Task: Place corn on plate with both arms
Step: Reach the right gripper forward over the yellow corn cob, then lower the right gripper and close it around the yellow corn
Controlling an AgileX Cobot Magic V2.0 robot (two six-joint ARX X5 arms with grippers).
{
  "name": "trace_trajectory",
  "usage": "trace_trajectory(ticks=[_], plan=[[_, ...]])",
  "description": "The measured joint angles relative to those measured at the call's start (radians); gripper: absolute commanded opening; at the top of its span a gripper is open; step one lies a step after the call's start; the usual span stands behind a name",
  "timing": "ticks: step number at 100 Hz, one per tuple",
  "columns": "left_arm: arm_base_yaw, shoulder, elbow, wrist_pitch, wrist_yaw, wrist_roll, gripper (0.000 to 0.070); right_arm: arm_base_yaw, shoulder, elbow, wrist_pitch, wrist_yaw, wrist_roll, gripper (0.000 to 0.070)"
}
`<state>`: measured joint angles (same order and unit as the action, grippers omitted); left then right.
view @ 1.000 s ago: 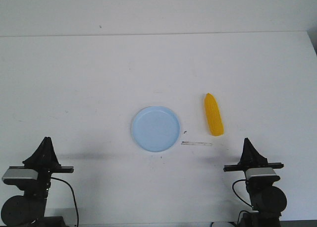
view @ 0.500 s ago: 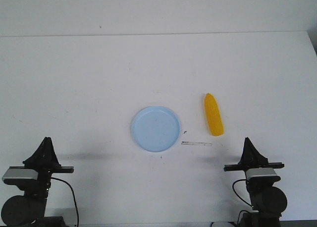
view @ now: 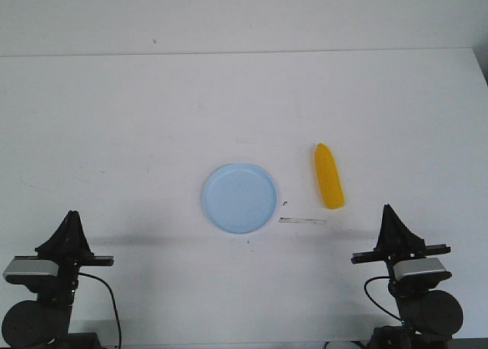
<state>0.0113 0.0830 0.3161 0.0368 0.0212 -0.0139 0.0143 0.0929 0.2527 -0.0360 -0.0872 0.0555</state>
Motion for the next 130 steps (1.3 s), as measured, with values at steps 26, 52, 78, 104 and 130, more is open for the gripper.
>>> trace_trajectory(ticks=[26,52,78,104,130], plan=[[0.000,0.000,0.000,0.000,0.000,0.000,0.0002,0.013,0.209,0.091,0.186,-0.135,0.027,0.0010],[0.000,0.000,0.000,0.000,0.000,0.000,0.0002,0.050,0.547,0.240,0.486,-0.356,0.054,0.0010],[0.000,0.000,0.000,0.000,0.000,0.000,0.0002,0.107,0.959,0.497,0.384,-0.355,0.119,0.0010],[0.000,0.000,0.000,0.000,0.000,0.000,0.0002,0.130,1.247,0.800,-0.044,-0.185,0.129,0.0009],[0.000,0.000,0.000,0.000,0.000,0.000,0.0002,0.161,1.419,1.044,-0.533,0.042,0.129,0.0012]])
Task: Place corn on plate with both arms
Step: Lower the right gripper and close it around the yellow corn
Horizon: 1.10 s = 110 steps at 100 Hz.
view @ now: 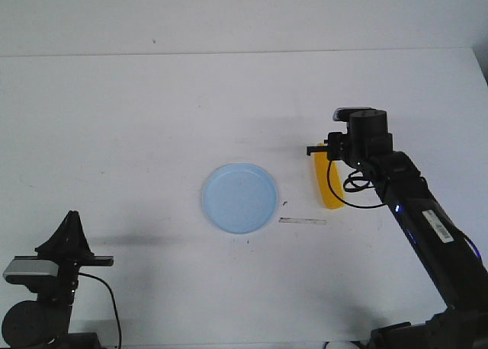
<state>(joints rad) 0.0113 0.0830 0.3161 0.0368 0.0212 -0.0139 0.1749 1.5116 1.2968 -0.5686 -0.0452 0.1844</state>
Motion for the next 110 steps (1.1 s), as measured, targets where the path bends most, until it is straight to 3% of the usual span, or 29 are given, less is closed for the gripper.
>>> trace_trajectory(ticks=[8,21,26,83,110], plan=[[0.000,0.000,0.000,0.000,0.000,0.000,0.0002,0.018,0.034,0.050,-0.124,0.010,0.000,0.0074],[0.000,0.000,0.000,0.000,0.000,0.000,0.0002,0.050,0.057,0.071,-0.234,0.069,0.000,0.0418],[0.000,0.000,0.000,0.000,0.000,0.000,0.0002,0.058,0.060,0.071,-0.241,0.073,0.000,0.0503],[0.000,0.000,0.000,0.000,0.000,0.000,0.0002,0.061,0.192,0.071,-0.234,0.076,0.003,0.0508],[0.000,0.000,0.000,0.000,0.000,0.000,0.0002,0.051,0.232,0.071,-0.219,0.121,0.003,0.0508]])
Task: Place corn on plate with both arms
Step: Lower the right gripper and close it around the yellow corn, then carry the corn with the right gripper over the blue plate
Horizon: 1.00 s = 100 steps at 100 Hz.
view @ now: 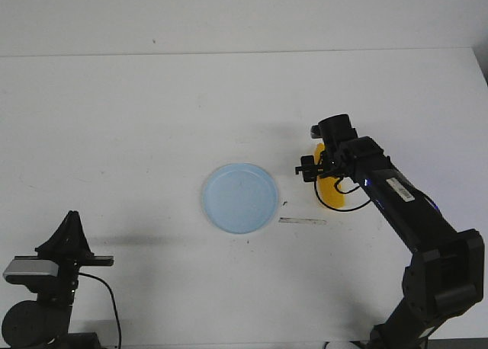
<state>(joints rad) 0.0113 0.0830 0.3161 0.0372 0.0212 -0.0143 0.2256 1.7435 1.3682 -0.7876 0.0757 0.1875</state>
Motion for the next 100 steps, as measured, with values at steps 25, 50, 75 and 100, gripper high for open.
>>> trace_trajectory(ticks=[25,50,75,100], plan=[[0.000,0.000,0.000,0.000,0.000,0.000,0.0002,-0.005,0.049,-0.003,0.002,0.000,0.000,0.0507],[0.000,0.000,0.000,0.000,0.000,0.000,0.0002,-0.018,0.053,-0.004,0.006,0.000,0.000,0.0365],[0.000,0.000,0.000,0.000,0.000,0.000,0.0002,-0.019,0.053,-0.004,0.014,-0.002,0.000,0.0310],[0.000,0.000,0.000,0.000,0.000,0.000,0.0002,-0.019,0.052,-0.003,0.012,-0.005,0.000,0.0309]])
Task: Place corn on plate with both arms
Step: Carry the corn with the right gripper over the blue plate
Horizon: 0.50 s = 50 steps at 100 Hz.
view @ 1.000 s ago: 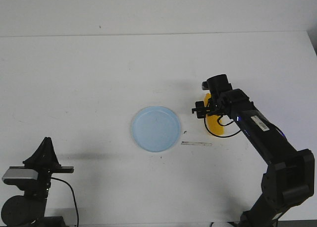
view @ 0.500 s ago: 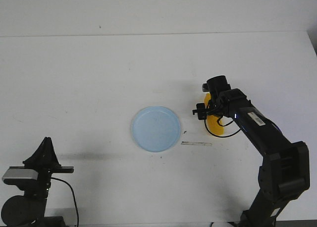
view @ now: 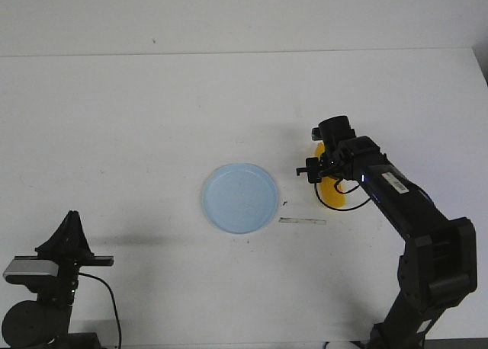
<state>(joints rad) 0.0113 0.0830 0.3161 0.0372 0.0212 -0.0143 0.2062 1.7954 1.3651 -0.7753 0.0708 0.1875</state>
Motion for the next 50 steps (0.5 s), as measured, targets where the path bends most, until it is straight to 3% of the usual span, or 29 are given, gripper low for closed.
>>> trace_trajectory(ticks=[13,22,39,50], plan=[[0.000,0.000,0.000,0.000,0.000,0.000,0.0002,0.001,-0.016,0.033,-0.049,-0.063,0.000,0.0309],[0.000,0.000,0.000,0.000,0.000,0.000,0.0002,0.020,-0.057,0.060,-0.047,-0.169,0.000,0.0310],[0.000,0.000,0.000,0.000,0.000,0.000,0.0002,0.099,-0.095,0.080,-0.014,-0.442,0.001,0.0310],[0.000,0.000,0.000,0.000,0.000,0.000,0.0002,0.161,-0.092,0.076,-0.017,-0.487,0.022,0.0310]])
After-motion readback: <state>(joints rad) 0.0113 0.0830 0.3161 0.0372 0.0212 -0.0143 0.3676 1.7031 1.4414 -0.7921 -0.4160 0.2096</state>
